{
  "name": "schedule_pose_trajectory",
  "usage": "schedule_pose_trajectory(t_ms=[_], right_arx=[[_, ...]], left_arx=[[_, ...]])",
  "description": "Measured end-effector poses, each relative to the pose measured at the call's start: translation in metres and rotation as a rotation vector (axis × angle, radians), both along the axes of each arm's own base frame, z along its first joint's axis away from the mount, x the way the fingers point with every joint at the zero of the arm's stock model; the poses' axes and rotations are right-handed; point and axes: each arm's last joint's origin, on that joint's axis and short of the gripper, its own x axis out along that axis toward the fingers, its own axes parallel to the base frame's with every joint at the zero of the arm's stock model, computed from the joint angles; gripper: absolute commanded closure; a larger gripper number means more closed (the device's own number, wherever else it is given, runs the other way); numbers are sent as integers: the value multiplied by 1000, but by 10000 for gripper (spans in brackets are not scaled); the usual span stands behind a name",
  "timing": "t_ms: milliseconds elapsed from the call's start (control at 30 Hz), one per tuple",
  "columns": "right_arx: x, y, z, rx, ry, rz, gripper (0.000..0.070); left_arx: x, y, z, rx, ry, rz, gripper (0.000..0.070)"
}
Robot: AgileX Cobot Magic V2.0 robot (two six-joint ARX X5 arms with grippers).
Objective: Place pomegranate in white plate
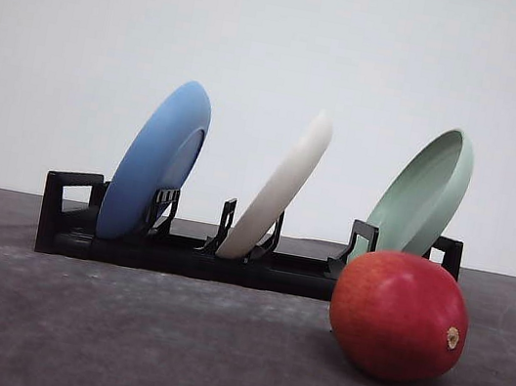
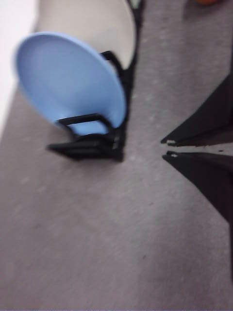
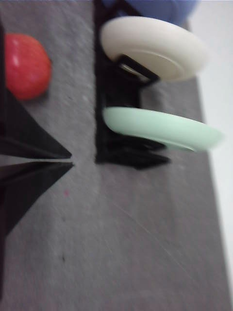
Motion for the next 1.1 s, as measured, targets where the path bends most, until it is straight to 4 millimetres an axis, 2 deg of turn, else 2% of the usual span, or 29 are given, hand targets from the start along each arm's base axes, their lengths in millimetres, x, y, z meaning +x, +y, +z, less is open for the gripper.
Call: schedule_pose_trajectory(t_ms=[233,433,533,600,667,700,733,767,800,1100], right_arx=[[18,8,-9,-19,106,120,692],[16,25,-6,-131,27,325,688],[14,30,-6,-166,6,387,688],[14,31,-7,-178,1,404,686],[14,31,-7,-183,-3,408,560],[14,31,-6,-185,-5,409,460],[14,31,-6,-185,-6,409,367],[14,31,-6,-186,-6,410,300],[14,31,-6,-186,-6,410,268],[14,31,-6,-185,-6,409,267]], left_arx=[[14,-22,-3,53,-4,-208,698],[16,-46,-2,175,-101,-463,698],[15,-51,-3,210,-121,-524,698],[15,-52,-3,222,-126,-541,667],[15,-53,-2,226,-134,-545,491],[15,-53,-2,226,-138,-547,378],[15,-53,-2,225,-144,-547,307],[16,-53,-1,225,-151,-547,269],[16,-53,0,225,-160,-548,269],[17,-58,5,213,-231,-564,271]])
